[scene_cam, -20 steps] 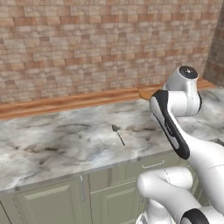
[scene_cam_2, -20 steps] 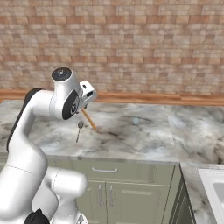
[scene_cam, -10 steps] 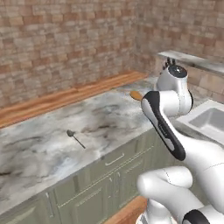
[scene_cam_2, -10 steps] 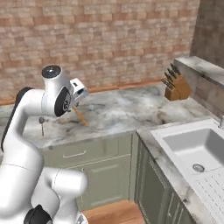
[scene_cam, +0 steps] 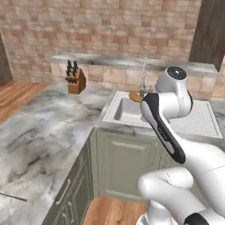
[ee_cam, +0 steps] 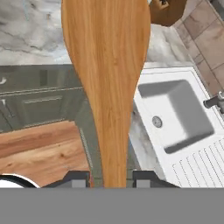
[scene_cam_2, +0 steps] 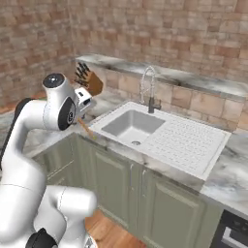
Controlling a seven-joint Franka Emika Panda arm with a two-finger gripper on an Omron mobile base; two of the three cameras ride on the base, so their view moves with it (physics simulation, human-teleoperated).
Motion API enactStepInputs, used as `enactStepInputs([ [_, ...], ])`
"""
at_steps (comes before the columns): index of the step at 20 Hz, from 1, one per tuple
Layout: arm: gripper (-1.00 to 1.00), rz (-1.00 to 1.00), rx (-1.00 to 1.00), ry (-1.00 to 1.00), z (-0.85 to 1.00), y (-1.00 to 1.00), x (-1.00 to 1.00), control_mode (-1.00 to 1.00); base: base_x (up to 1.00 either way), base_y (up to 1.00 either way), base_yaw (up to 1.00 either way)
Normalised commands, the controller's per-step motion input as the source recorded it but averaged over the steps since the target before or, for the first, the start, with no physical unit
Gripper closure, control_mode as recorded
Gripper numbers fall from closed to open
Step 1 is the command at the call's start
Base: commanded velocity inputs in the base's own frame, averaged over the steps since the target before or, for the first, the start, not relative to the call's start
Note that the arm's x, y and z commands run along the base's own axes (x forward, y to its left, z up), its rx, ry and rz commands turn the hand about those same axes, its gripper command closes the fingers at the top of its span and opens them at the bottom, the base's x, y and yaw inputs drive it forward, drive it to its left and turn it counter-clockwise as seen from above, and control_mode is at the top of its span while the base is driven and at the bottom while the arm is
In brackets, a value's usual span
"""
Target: Organize the utensils by type. Pick up the wooden spoons from the counter and place them in the open cabinet. Then pick up the metallic utensils from the counter and place them in the open drawer.
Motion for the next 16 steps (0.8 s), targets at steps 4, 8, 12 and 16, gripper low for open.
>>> enactStepInputs([
  [4,1.0,0.0,0.0,0.0,0.0,0.0,0.0,1.0,-0.51,0.0,-0.81],
  [8,1.0,0.0,0.0,0.0,0.0,0.0,0.0,1.0,-0.46,0.0,-0.87],
  [12,1.0,0.0,0.0,0.0,0.0,0.0,0.0,1.0,-0.34,0.03,-0.98],
  [16,1.0,0.0,0.0,0.0,0.0,0.0,0.0,1.0,-0.27,0.04,-1.0],
])
